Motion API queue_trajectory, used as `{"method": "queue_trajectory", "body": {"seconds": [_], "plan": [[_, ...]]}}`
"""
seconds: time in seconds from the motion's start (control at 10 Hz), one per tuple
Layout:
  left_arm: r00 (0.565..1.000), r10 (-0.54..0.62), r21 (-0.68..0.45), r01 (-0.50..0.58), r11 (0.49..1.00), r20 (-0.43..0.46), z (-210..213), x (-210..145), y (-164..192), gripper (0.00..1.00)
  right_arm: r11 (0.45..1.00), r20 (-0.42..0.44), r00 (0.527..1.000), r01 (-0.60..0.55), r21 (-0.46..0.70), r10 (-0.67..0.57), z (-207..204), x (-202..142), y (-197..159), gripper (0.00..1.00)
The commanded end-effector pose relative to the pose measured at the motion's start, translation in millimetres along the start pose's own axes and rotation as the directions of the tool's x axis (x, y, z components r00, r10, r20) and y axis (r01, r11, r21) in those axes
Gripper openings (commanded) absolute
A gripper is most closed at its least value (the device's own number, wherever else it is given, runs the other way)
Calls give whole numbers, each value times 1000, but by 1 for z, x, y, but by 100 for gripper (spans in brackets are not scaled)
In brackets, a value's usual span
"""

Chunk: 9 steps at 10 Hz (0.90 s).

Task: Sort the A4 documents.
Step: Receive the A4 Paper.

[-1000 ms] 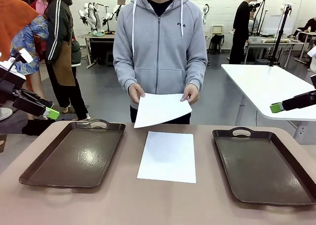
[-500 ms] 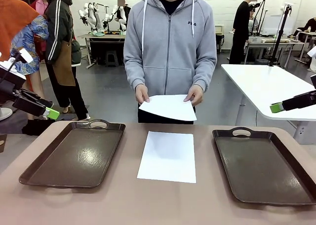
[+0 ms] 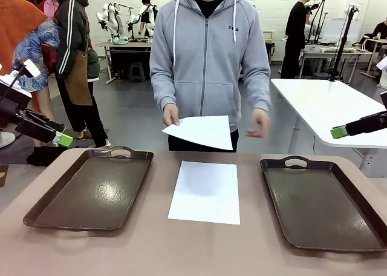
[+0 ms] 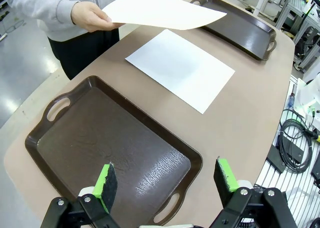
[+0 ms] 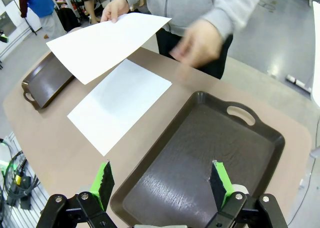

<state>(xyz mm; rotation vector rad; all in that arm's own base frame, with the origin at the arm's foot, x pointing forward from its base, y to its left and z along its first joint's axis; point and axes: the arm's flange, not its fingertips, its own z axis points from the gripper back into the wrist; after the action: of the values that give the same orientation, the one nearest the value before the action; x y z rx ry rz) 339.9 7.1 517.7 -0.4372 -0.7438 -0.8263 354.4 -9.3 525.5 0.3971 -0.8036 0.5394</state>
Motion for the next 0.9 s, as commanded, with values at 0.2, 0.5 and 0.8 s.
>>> {"method": "queue_trajectory", "body": {"seconds": [0.2,0.5,0.8], "plan": [[1000,0,-9,0,1000,6,-1,-1,2,100,1000,0,1000,11,8,-11,-1,0,0,100],[1000,0,-9,0,1000,6,-1,-1,2,100,1000,0,1000,11,8,-11,-1,0,0,100],[1000,0,-9,0,1000,6,-1,-1,2,100,1000,0,1000,11,8,-11,-1,0,0,100]]}}
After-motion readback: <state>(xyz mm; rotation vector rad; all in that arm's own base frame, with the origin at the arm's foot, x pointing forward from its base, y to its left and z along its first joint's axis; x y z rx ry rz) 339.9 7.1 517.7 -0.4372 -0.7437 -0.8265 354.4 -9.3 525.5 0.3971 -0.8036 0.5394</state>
